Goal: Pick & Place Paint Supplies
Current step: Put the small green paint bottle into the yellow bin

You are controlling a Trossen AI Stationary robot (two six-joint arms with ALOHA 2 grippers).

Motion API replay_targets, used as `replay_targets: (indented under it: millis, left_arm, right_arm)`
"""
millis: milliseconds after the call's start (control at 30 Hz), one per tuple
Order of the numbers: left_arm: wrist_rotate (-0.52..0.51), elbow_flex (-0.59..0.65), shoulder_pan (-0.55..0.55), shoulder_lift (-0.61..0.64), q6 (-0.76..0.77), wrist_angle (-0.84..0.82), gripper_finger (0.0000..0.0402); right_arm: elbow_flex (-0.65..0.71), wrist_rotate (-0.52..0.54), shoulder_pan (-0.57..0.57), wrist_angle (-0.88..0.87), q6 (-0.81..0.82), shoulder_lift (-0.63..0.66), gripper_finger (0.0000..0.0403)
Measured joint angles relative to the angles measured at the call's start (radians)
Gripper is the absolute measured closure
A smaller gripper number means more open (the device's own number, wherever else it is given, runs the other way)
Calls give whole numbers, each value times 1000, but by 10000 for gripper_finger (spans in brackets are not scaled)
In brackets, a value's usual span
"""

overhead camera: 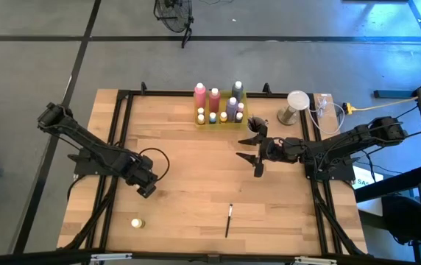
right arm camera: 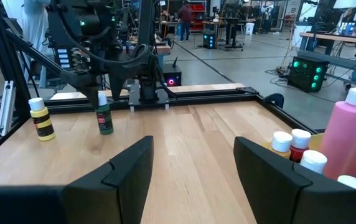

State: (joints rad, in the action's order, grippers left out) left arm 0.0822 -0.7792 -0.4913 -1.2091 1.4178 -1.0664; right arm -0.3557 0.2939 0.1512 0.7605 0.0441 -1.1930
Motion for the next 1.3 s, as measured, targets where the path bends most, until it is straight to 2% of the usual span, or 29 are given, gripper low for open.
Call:
replay_targets:
  millis: [467,767,1300]
  left_arm:
    - [-11,0,0,0,-8,-1,105]
    - [-63,0,0,0,-70,-1,105]
    - [-57,0,0,0,-69,-2,105]
  right_arm:
    - [0,0,0,-2,0,0,176]
    - [0,0,0,-13,0,0,176]
    - [0,0,0,-17,0,0,176]
